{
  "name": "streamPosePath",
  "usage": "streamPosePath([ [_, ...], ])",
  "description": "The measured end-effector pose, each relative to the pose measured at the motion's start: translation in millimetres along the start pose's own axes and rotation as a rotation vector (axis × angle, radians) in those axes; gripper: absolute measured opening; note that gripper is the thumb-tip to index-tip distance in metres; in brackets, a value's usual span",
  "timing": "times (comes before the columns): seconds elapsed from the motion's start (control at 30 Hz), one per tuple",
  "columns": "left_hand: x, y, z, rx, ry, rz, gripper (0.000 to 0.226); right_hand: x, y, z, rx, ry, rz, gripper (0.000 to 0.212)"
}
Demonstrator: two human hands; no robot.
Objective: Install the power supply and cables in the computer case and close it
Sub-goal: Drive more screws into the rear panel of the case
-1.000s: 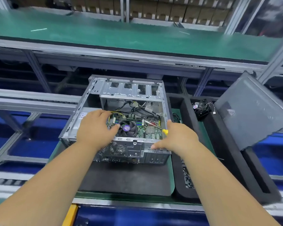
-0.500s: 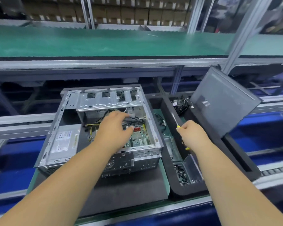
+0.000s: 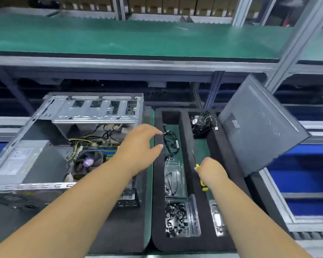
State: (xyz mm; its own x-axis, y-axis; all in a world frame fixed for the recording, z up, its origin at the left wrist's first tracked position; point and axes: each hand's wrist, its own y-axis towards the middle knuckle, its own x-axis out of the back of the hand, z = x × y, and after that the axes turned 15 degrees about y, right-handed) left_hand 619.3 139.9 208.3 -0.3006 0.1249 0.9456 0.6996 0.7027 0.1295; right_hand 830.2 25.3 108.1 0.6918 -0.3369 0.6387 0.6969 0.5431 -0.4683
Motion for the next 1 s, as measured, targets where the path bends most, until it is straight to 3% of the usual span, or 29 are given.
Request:
streamPosePath([
  [0.17, -10.1, 8.3, -15.9, 0.019, 0.031, 0.021, 0.037, -9.4, 13.7, -12.8, -0.028, 0.014, 0.056, 0.022],
  [0.33, -17.3, 12.1, -20.4, 0.037, 0.039, 0.046, 0.036, -8.3, 16.5, -19.2, 0.103, -0.172, 0.026, 0.024],
  [0.53, -17.2, 15.2, -22.9, 0.017, 0.049, 0.064, 0.036, -6.4, 22.5, -21.6, 0.140, -0.205, 0.027, 0.029],
  [0.87, -15.5, 32.3, -15.8, 0.025, 0.017, 0.078, 0.034, 19.9, 56.1, -5.8, 0.193, -0.105, -0.017, 0.035],
  [1.0, -7.1, 57.5, -21.7, -0.030, 0.050, 0.091, 0.035, 50.2, 92.3, 20.3, 0.289, 0.005, -0.114, 0.020],
])
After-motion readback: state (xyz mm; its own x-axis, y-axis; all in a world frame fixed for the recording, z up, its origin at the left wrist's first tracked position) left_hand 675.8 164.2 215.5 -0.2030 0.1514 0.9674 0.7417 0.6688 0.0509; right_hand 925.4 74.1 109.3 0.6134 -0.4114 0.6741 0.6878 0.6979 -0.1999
